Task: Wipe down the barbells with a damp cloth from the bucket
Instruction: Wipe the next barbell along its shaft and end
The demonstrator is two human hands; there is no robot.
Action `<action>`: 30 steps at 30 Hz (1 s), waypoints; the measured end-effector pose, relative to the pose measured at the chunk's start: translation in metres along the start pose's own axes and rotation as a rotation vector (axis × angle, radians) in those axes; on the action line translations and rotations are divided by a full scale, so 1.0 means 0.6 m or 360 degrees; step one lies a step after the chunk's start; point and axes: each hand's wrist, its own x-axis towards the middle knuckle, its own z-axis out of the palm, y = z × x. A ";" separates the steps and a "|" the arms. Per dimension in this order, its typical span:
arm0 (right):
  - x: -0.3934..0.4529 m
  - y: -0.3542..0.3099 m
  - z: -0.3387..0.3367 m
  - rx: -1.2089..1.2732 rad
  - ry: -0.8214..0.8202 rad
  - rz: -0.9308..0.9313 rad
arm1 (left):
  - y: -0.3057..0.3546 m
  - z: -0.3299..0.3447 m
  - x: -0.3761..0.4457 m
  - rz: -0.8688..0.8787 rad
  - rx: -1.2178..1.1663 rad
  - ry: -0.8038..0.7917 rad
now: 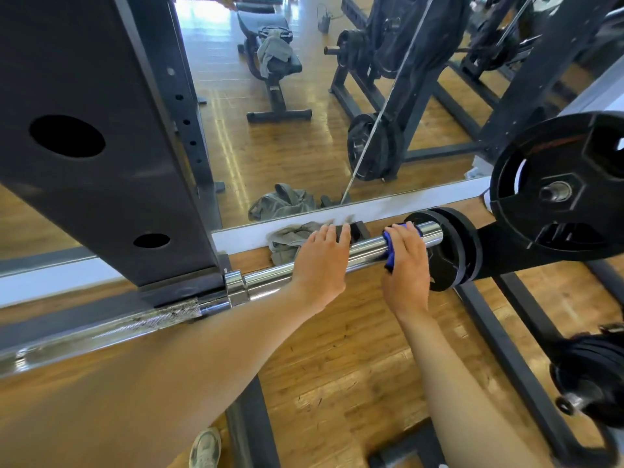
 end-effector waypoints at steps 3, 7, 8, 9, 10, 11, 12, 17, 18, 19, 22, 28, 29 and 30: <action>-0.009 -0.038 0.012 0.0025 -0.0039 -0.0163 | 0.009 0.020 -0.013 0.0114 0.0237 0.0171; -0.007 -0.005 -0.001 -0.0053 -0.0093 -0.0387 | 0.015 0.041 -0.029 0.0248 0.0489 0.0314; -0.003 0.007 -0.003 -0.0051 -0.0040 -0.0258 | 0.020 0.035 -0.034 0.0245 0.0458 0.0273; -0.001 0.010 -0.004 -0.0039 0.0005 -0.0129 | 0.025 0.028 -0.035 0.0176 0.0336 0.0228; -0.002 0.003 -0.002 -0.0019 0.0022 -0.0054 | 0.028 0.015 -0.029 0.0047 0.0176 0.0174; -0.002 -0.007 0.001 0.0005 0.0007 -0.0058 | 0.026 0.004 -0.015 -0.0059 0.0060 0.0102; -0.004 -0.017 0.004 0.0012 -0.0044 -0.0139 | 0.020 -0.008 0.002 -0.0126 0.0029 0.0007; 0.000 0.004 -0.008 -0.0087 -0.0142 -0.0365 | -0.004 -0.014 0.028 -0.0087 -0.0115 -0.0229; 0.004 0.009 -0.007 -0.0063 -0.0070 -0.0206 | 0.003 -0.008 0.018 -0.0053 -0.0023 -0.0144; 0.006 0.006 -0.005 -0.0039 -0.0017 -0.0044 | 0.012 0.002 0.009 -0.0007 0.0098 -0.0041; -0.005 -0.028 0.010 -0.0019 0.0017 -0.0024 | 0.022 0.021 -0.010 0.0102 0.0335 0.0164; 0.012 0.017 0.001 -0.0103 0.0029 -0.0056 | 0.027 0.003 -0.006 0.0004 0.0216 0.0042; 0.016 0.013 0.000 -0.0075 0.0047 0.0075 | 0.023 -0.007 0.011 -0.0048 0.0208 -0.0062; 0.018 0.002 0.002 -0.0056 0.0047 0.0112 | 0.015 -0.015 0.028 -0.0085 0.0180 -0.0189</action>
